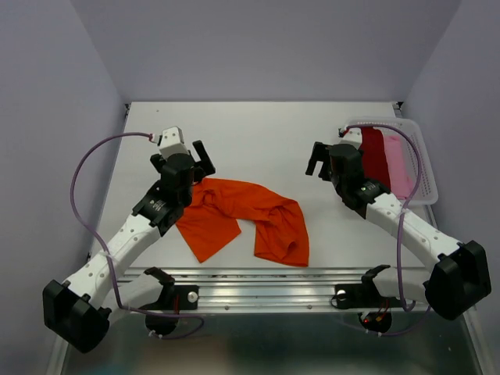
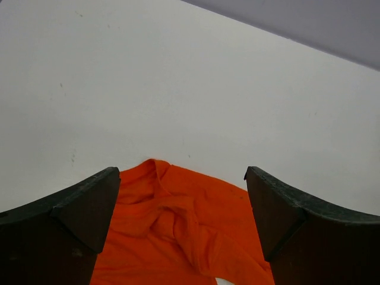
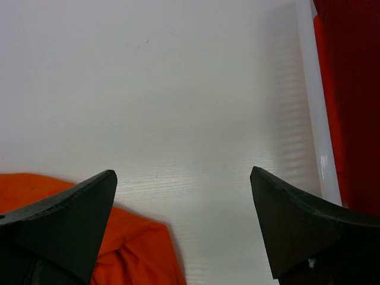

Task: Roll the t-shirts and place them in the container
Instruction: Flatten out the T-shirt at the center of the board.

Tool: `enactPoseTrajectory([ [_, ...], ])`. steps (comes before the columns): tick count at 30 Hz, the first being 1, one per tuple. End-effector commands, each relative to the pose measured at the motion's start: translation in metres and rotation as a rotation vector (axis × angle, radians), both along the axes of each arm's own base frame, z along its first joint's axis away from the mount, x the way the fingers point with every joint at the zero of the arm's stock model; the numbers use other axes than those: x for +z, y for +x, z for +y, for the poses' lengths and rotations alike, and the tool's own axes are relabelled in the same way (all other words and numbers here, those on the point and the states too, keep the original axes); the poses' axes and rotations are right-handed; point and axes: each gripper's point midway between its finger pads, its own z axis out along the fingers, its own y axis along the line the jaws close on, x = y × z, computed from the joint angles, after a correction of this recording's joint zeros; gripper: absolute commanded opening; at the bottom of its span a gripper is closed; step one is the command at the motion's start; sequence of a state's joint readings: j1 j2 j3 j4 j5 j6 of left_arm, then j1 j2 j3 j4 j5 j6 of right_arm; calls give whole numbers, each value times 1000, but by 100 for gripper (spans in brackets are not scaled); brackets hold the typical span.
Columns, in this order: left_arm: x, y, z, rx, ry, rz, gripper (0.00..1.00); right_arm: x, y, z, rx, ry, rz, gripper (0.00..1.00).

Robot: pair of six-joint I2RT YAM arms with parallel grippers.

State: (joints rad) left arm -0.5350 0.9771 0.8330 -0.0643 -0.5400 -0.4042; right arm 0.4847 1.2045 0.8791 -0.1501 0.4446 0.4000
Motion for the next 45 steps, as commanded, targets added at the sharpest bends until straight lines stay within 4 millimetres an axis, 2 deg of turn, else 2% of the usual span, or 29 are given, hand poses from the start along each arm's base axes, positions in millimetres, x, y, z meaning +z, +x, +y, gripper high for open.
enactPoseTrajectory([
  [1, 5, 4, -9, -33, -17, -14, 99, 2, 2, -1, -13, 17, -12, 100],
  [3, -4, 4, -11, -30, -21, 24, 98, 4, 1, 1, -2, 23, -13, 100],
  [6, -34, 1, 1, 83, -30, 139, 92, 4, 0, 6, 30, 30, -9, 100],
  [8, -62, -12, 12, 159, -5, 260, 90, 4, -1, 8, 48, 31, -7, 100],
  [10, -89, -18, 15, 228, -26, 347, 89, 6, -1, 12, 66, 39, -9, 100],
  [11, -104, -29, 19, 252, -13, 409, 89, 6, -1, 13, 72, 40, -8, 100],
  [14, -133, -45, 17, 302, -76, 509, 88, 8, -1, 15, 81, 53, -13, 100],
  [17, -152, -58, 13, 350, -166, 550, 83, 5, 0, 18, 90, 57, -8, 100],
  [20, -173, -77, 24, 451, -203, 592, 77, 4, 2, 21, 99, 59, 0, 100],
  [25, -191, -86, 40, 568, -179, 618, 75, 3, 2, 24, 109, 71, 1, 100],
  [29, -213, -79, 43, 558, -235, 633, 70, 2, 2, 24, 109, 70, 3, 100],
  [34, -221, -71, 39, 515, -236, 625, 63, 1, -1, 22, 108, 66, 2, 100],
  [37, -226, -63, 35, 498, -238, 625, 55, -2, -1, 23, 108, 70, 10, 100],
  [38, -226, -61, 35, 496, -235, 625, 39, -3, -1, 24, 116, 72, 15, 100],
  [40, -226, -58, 33, 496, -228, 629, 19, -4, -2, 29, 140, 83, 24, 100],
  [41, -225, -59, 35, 503, -220, 636, 0, -6, -4, 33, 159, 86, 38, 100],
  [43, -210, -51, 37, 500, -220, 594, 0, -12, -10, 51, 243, 72, 70, 100],
  [45, -188, -44, 39, 486, -213, 544, 0, -34, -22, 72, 327, 13, 148, 100],
])
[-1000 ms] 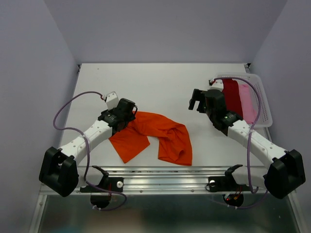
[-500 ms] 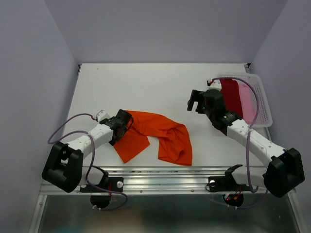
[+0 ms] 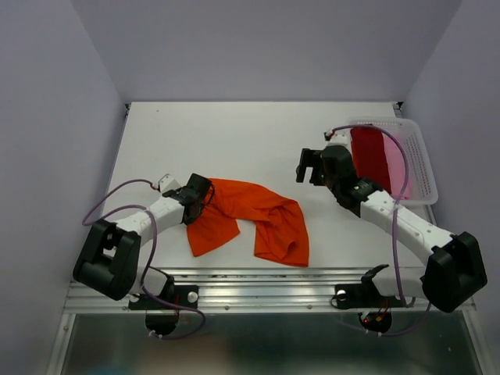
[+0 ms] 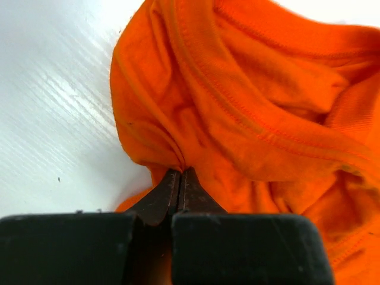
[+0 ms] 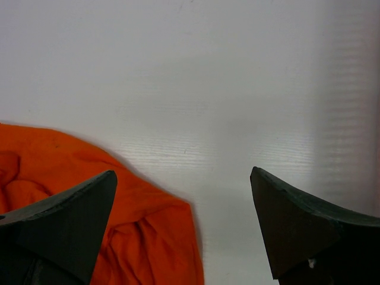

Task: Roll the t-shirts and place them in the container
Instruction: Flatten out the T-shirt at the center of the board.

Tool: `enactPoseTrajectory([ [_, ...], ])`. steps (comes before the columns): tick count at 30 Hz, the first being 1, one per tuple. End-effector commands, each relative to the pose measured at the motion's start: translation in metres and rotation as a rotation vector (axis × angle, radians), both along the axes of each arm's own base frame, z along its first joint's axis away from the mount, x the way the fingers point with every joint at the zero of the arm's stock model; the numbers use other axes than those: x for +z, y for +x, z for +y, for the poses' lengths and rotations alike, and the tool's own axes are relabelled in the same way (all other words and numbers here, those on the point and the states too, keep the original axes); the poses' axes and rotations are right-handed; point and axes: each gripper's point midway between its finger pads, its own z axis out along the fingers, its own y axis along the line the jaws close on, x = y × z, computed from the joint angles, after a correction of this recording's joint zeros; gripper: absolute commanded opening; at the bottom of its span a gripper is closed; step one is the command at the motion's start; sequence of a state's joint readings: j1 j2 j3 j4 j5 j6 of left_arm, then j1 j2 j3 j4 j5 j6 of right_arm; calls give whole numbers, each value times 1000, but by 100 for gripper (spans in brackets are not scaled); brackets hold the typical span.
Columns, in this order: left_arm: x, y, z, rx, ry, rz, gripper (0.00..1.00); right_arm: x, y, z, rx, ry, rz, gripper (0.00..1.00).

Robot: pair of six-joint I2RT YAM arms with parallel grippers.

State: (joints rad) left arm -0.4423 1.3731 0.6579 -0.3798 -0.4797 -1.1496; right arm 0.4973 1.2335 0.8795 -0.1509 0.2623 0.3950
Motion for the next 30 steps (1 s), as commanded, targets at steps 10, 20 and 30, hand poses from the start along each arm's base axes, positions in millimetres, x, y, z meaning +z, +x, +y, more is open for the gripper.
enactPoseTrajectory([
  [10, 134, 45, 8, -79, 6, -354, 0, -74, -95, 127, 442, -245, 118, 87],
  [20, 129, 43, 6, -88, -7, -340, 0, -90, -123, 168, 612, -224, 137, 68],
  [30, 138, 42, 11, -81, 1, -358, 0, -82, -99, 185, 521, -186, 80, 1],
])
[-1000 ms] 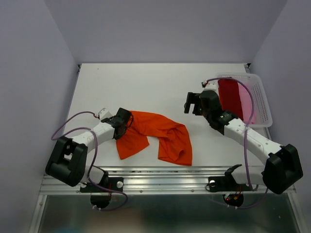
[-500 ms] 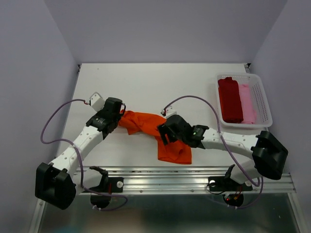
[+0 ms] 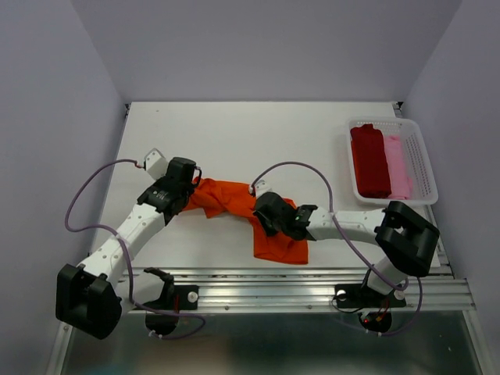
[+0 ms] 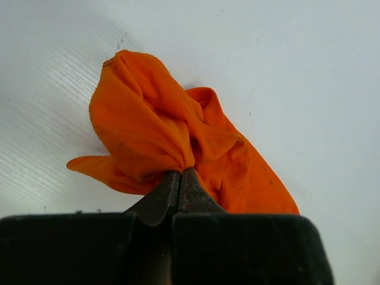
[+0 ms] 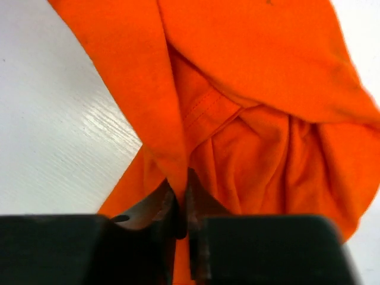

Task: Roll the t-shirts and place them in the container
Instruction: Flatten out the T-shirt at the center of the board.

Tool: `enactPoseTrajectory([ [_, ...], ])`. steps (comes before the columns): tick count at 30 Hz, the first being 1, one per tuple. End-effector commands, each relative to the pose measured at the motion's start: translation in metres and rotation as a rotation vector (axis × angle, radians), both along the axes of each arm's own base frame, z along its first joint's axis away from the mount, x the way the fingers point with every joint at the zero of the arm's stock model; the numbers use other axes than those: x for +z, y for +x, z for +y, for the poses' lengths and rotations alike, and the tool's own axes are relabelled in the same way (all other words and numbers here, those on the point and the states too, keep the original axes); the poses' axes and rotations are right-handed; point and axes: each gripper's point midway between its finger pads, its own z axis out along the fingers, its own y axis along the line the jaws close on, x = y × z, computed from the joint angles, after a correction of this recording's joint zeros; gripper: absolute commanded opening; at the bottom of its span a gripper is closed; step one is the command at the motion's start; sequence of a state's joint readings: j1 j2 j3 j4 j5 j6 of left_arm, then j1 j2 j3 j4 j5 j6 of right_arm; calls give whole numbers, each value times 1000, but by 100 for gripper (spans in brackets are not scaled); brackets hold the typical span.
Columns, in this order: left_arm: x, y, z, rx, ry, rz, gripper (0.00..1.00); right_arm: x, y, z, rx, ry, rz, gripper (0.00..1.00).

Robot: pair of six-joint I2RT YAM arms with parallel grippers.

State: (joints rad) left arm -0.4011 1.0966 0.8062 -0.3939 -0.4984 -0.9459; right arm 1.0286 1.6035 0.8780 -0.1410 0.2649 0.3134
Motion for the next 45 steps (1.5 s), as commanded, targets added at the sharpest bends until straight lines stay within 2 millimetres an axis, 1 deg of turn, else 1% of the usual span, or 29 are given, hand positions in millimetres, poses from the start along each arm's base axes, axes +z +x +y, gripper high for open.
enactPoseTrajectory([
  [1, 14, 2, 10, 19, 28, -33, 0, 68, 33, 32, -75, 182, -159, 1],
  [4, 24, 9, 27, 54, 43, -48, 0, 102, 48, 33, -99, 204, -252, 1],
  [6, 38, 16, 44, 70, 72, -69, 0, 134, 63, 31, -111, 245, -306, 1],
  [7, 57, 24, 59, 107, 70, -110, 0, 159, 79, 29, -126, 277, -344, 1],
  [9, 85, 35, 74, 118, 98, -166, 0, 189, 93, 29, -119, 336, -371, 1],
  [10, 115, 45, 79, 123, 100, -227, 0, 218, 105, 32, -122, 384, -408, 1],
  [11, 133, 50, 90, 148, 115, -257, 0, 235, 121, 24, -142, 413, -428, 1],
  [12, 173, 60, 97, 149, 145, -315, 0, 267, 134, 27, -148, 466, -470, 1],
  [14, 211, 63, 111, 181, 176, -353, 0, 301, 162, 14, -190, 514, -526, 1],
  [15, 258, 63, 114, 186, 178, -446, 0, 319, 171, 10, -202, 539, -552, 1],
  [16, 272, 68, 113, 162, 196, -465, 0, 350, 182, 10, -214, 587, -595, 1],
  [18, 311, 67, 112, 144, 203, -550, 0, 376, 198, -5, -256, 624, -640, 1],
  [19, 338, 64, 108, 116, 207, -612, 0, 385, 202, -10, -274, 638, -655, 1],
  [21, 365, 59, 101, 74, 210, -684, 0, 404, 210, -24, -322, 681, -697, 1],
  [23, 384, 54, 88, -8, 205, -743, 0, 401, 220, -44, -380, 682, -702, 1],
  [27, 397, 50, 53, -198, 164, -840, 0, 360, 231, -85, -517, 646, -662, 1],
  [28, 387, 53, 39, -260, 145, -827, 0, 325, 230, -91, -557, 624, -603, 1],
  [29, 382, 55, 34, -277, 139, -822, 0, 311, 226, -95, -571, 610, -582, 1],
  [30, 375, 58, 31, -281, 138, -810, 0, 288, 213, -102, -576, 599, -559, 1],
  [31, 371, 60, 24, -299, 135, -805, 0, 280, 205, -102, -562, 613, -543, 1],
  [34, 368, 70, 20, -305, 141, -796, 0, 271, 174, -104, -505, 652, -500, 1],
  [35, 362, 82, 17, -313, 141, -779, 0, 250, 164, -105, -492, 622, -456, 1],
  [37, 353, 105, 8, -341, 139, -751, 0, 254, 146, -111, -478, 646, -444, 1],
  [38, 349, 114, 2, -354, 132, -740, 0, 244, 139, -113, -472, 637, -420, 1],
  [39, 345, 121, -12, -387, 125, -733, 0, 238, 131, -114, -467, 629, -396, 1],
  [40, 338, 139, -23, -402, 125, -712, 0, 235, 125, -117, -474, 637, -384, 1],
  [41, 334, 148, -34, -419, 132, -701, 0, 244, 116, -121, -473, 662, -396, 1],
  [42, 326, 162, -59, -467, 126, -684, 0, 229, 107, -125, -486, 638, -351, 1],
  [45, 310, 183, -101, -546, 118, -651, 0, 223, 88, -136, -510, 655, -324, 1],
])
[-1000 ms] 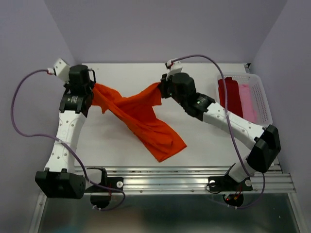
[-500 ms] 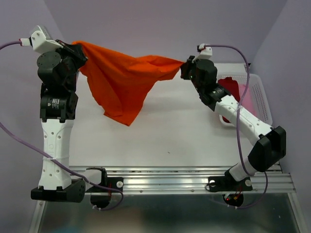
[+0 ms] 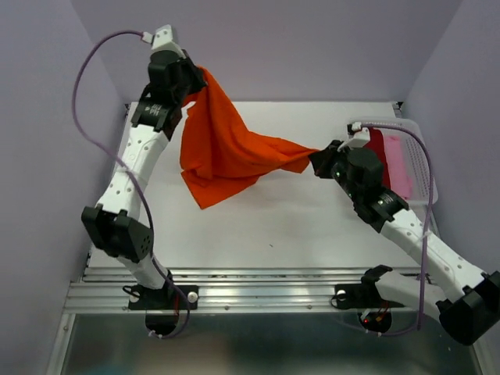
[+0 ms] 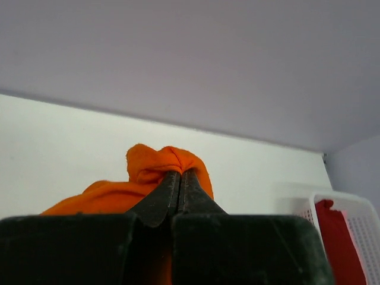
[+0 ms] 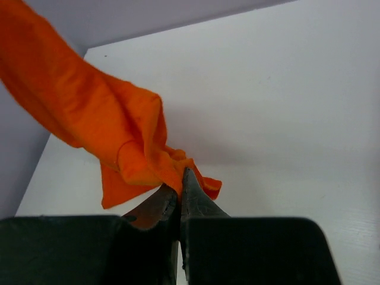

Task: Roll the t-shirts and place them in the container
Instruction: Flatten out the T-shirt at the center of the board.

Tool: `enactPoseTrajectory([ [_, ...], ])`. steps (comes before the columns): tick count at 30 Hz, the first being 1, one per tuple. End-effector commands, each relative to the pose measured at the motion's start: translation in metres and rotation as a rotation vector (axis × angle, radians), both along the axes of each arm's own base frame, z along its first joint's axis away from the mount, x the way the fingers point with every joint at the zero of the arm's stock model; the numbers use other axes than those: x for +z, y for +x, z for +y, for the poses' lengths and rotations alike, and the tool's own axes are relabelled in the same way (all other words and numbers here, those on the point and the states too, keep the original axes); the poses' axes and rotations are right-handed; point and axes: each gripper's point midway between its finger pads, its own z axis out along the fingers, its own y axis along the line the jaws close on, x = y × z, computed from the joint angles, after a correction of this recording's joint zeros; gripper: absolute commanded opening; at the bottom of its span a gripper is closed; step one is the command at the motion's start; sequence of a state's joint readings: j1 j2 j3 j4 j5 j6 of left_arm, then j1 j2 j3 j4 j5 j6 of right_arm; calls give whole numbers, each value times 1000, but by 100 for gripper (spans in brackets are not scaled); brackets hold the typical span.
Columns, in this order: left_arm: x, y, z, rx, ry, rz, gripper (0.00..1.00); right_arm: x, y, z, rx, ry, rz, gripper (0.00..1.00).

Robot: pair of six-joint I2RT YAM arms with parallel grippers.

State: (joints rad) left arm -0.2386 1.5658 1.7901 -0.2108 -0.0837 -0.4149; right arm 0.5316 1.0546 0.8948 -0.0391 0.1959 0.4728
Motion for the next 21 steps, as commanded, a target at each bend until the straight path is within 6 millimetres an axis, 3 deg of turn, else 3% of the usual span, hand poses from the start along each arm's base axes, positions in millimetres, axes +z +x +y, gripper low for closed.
enactPoseTrajectory([
  [1, 16, 25, -77, -155, 30, -73, 0, -11, -26, -8, -1, 63, 60, 1],
  [2, 8, 33, -90, -173, 36, -57, 0, -13, -30, -10, -6, 72, 68, 1],
  [3, 18, 38, -100, -187, 37, -74, 0, -22, -36, -16, -25, 74, 95, 1],
  [4, -20, 59, -122, -203, 64, -5, 0, -27, -38, -19, -43, 74, 111, 1],
  [5, -45, 66, -131, -216, 94, 65, 14, -38, -40, -26, -74, 54, 143, 1],
  [6, -17, 68, -136, -220, 77, 18, 42, -43, -42, -29, -90, 49, 160, 1],
  [7, -61, 84, -154, -247, 113, 103, 67, -50, -43, -31, -103, 45, 179, 1],
  [9, -70, 81, -159, -254, 154, 147, 98, -64, -46, -35, -115, 20, 219, 1],
  [11, -68, 72, -157, -247, 166, 149, 99, -74, -48, -37, -118, 2, 238, 1],
  [12, -57, 71, -155, -235, 156, 112, 99, -80, -49, -38, -121, -8, 248, 1],
  [15, -47, 46, -124, -146, 169, 86, 98, -100, -50, -38, -115, -50, 289, 1],
  [18, -67, 17, -84, -19, 227, 173, 95, -120, -52, -33, -89, -92, 340, 1],
  [20, -103, -12, -55, 70, 259, 290, 94, -135, -54, -34, -90, -124, 387, 1],
  [21, -117, -22, -48, 91, 261, 325, 93, -140, -55, -34, -88, -136, 401, 9],
])
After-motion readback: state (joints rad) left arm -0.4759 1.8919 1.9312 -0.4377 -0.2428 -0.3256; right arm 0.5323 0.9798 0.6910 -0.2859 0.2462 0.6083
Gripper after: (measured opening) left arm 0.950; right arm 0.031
